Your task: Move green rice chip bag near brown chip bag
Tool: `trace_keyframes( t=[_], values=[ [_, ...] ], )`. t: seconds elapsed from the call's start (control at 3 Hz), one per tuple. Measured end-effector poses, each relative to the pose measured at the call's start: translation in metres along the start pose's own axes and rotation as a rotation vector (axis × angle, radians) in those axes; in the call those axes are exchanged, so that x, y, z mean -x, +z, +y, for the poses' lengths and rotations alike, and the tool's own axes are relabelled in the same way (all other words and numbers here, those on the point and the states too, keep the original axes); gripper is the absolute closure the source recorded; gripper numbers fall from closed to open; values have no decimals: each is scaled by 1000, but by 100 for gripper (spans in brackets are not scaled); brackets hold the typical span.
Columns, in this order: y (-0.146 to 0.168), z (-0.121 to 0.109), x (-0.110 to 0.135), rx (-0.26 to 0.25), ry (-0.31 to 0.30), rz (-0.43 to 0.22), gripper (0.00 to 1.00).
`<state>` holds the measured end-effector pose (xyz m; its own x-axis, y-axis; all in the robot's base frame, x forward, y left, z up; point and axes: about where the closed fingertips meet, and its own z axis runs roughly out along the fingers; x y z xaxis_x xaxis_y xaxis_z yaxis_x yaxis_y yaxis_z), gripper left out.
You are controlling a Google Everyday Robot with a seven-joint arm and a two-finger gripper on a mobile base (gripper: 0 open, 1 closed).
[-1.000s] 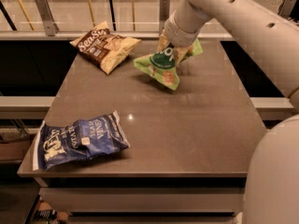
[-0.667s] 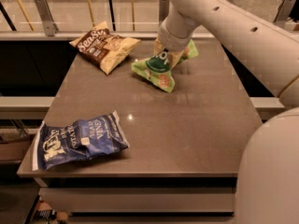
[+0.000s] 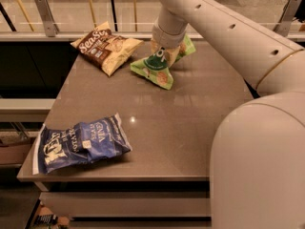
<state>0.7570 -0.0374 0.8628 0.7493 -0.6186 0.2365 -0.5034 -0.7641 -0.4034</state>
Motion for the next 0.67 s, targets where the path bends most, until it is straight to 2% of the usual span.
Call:
trace_keyframes(
  t=[0.33, 0.67],
  values=[
    [2, -1, 1, 2, -1, -2, 84],
    [5, -1, 2, 5, -3, -5, 60]
  ],
)
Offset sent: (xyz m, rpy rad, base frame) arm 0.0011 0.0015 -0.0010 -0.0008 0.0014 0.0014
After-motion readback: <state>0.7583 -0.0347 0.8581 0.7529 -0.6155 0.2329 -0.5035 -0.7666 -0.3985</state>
